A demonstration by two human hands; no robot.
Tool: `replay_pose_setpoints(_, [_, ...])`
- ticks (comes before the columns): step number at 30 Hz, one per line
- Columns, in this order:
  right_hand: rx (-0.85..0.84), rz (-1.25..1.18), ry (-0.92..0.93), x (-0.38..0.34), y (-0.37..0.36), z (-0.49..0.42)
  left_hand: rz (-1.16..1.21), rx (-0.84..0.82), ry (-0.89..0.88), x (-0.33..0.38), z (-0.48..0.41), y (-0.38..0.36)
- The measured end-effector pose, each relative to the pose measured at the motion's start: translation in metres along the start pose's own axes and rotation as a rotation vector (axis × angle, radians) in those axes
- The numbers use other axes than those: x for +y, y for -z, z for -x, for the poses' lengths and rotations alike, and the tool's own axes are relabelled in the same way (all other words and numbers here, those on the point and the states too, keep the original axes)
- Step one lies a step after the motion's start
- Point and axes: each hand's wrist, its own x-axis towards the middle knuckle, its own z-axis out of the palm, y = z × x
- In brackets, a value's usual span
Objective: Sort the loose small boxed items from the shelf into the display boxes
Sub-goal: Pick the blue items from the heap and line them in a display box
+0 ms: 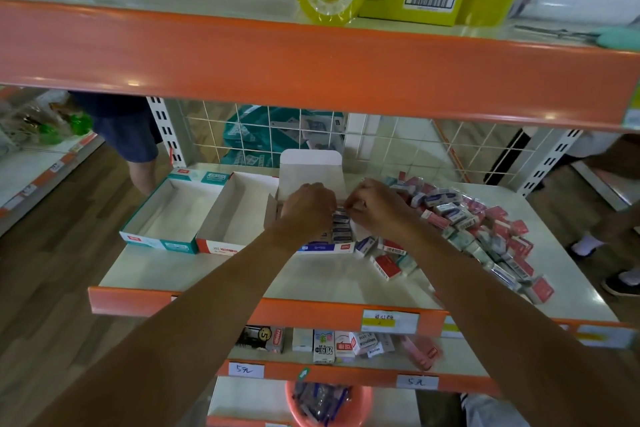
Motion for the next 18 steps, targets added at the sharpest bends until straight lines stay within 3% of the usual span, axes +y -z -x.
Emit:
replay_pose_setpoints(10, [0.002, 0.058, -0.099, -0.009, -0.005, 0.0, 0.005, 0.007, 0.051, 0.0, 0.0, -0.002])
replay_pose_setpoints(18, [0.084, 0.098, -0.061, 0.0, 0.005, 0.02, -0.019, 0.011, 0.003, 0.006, -0.002, -0.004])
